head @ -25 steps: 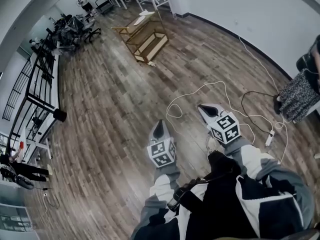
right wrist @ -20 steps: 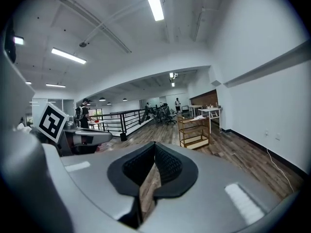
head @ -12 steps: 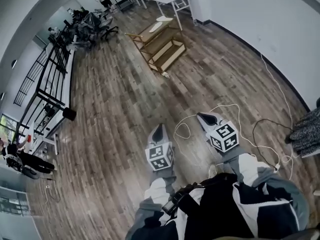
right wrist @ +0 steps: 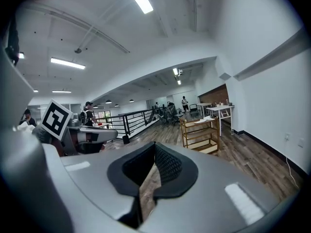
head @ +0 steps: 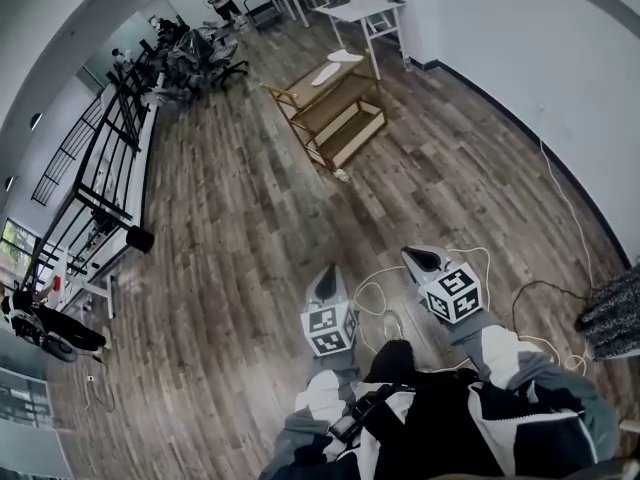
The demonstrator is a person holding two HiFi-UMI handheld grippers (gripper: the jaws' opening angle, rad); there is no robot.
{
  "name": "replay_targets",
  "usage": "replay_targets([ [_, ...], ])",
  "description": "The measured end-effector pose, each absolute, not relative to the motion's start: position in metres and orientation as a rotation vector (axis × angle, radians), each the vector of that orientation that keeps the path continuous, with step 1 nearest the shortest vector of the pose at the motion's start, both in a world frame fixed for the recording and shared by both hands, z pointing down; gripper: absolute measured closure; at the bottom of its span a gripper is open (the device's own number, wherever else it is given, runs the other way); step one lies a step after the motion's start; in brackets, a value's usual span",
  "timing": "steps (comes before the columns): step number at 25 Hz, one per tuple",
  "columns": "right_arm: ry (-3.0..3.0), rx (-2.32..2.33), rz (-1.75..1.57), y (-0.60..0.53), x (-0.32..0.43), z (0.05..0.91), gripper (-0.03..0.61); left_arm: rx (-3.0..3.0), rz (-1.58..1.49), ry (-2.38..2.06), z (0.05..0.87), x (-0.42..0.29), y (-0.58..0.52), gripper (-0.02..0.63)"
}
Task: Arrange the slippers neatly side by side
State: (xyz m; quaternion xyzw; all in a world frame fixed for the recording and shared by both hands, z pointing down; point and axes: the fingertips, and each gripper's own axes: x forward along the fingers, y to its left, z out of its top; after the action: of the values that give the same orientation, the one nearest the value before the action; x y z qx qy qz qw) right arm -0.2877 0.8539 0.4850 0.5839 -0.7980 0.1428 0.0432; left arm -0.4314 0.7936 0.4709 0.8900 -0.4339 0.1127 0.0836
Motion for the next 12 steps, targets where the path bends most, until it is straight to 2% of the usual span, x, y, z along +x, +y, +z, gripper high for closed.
replay_targets([
  [8, -2.362, 1.823, 0.357, 0.709, -0.229, 0.490, 0.570, 2.684, 0.259, -1.204, 0.489, -0.366, 0.637, 0.601],
  [12, -2.326, 1.850, 0.324, 0.627, -0.203, 0.471, 0.569, 2.727, 0.218, -1.142, 0.472, -0.331, 0.551, 0.601],
])
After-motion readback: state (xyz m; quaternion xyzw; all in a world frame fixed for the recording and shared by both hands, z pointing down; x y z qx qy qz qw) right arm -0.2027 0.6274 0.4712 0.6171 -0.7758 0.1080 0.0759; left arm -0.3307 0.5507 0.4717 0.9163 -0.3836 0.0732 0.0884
